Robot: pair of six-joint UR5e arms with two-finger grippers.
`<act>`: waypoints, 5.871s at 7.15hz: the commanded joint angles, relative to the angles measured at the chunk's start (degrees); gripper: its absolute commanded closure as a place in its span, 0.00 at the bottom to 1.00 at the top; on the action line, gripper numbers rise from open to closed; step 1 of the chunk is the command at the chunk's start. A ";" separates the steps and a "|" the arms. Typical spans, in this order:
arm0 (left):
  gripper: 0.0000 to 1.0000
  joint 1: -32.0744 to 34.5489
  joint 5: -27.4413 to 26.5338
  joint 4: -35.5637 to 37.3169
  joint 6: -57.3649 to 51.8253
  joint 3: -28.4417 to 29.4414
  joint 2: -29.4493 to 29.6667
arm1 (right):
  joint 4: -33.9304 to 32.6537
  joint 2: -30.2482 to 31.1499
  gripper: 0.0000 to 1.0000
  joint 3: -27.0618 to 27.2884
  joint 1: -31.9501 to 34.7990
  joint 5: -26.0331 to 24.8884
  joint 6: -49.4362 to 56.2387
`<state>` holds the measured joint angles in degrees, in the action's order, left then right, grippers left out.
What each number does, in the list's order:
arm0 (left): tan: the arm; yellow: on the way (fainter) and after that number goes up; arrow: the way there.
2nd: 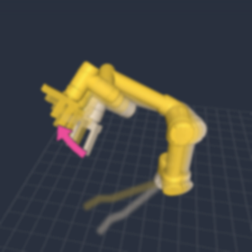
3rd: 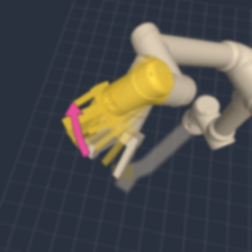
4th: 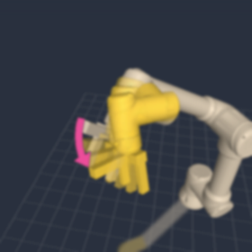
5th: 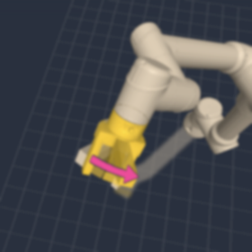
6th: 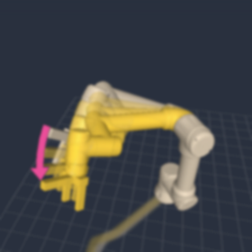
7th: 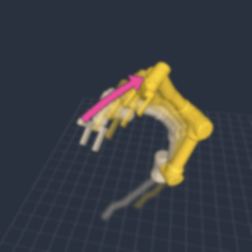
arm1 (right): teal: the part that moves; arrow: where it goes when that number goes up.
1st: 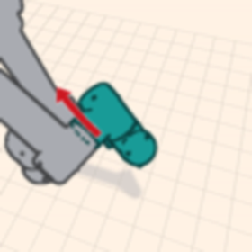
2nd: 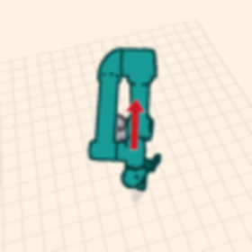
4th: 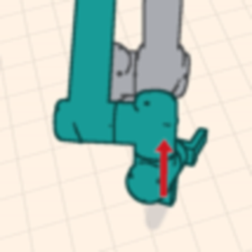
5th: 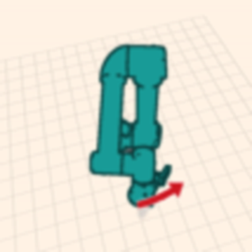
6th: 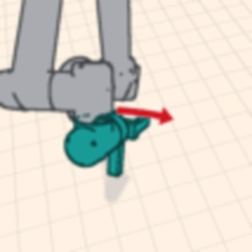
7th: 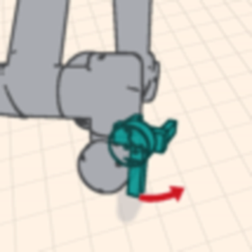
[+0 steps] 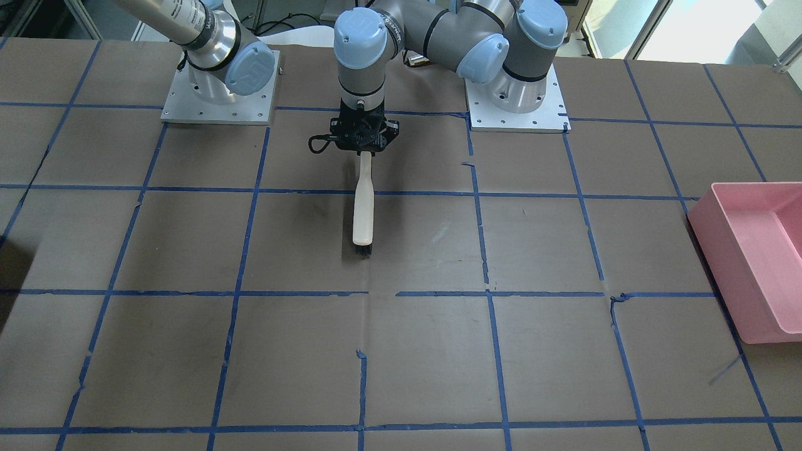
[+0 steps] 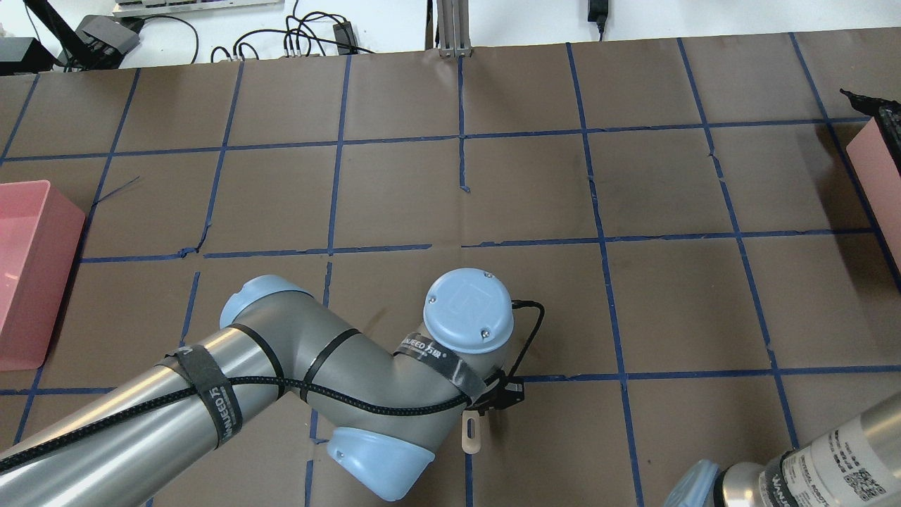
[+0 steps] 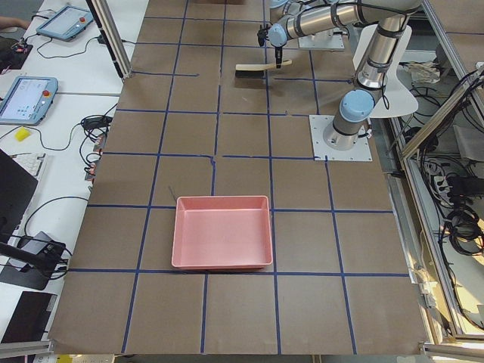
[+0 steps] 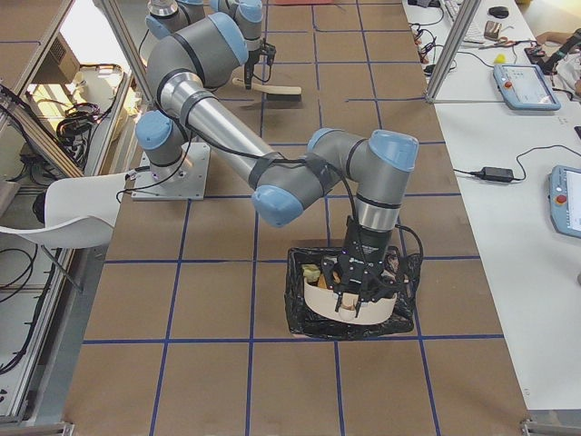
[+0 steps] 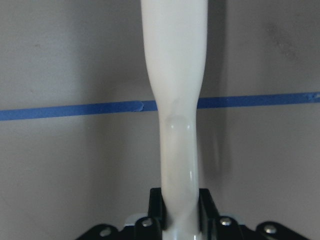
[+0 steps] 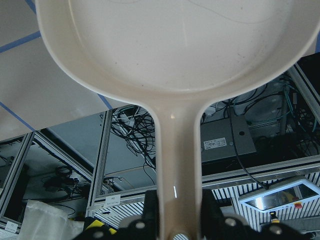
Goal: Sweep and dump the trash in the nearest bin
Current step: 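Tip the dustpan with the right gripper to dump the trash, then bring the empty dustpan back over the table with the right gripper, then lay the brush down with the left gripper while the right lowers the dustpan, then raise the left gripper away from the brush while the right gripper sets the dustpan down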
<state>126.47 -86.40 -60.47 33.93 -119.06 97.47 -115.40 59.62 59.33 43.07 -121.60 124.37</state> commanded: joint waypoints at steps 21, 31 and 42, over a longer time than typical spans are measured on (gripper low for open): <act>0.00 -0.79 -0.35 -0.61 -0.80 3.64 -1.84 | 11.44 15.80 1.00 28.57 43.12 31.33 -99.69; 0.00 -26.78 -2.01 -9.88 -34.98 9.97 -6.15 | -4.20 5.17 1.00 28.74 64.31 32.22 -133.76; 0.00 -28.47 -10.70 -25.63 -41.49 16.76 -13.35 | -3.43 2.52 1.00 29.88 66.80 35.11 -137.82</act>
<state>98.00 -95.75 -82.49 -7.42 -102.31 85.39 -119.10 62.16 89.18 110.09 -87.63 -14.75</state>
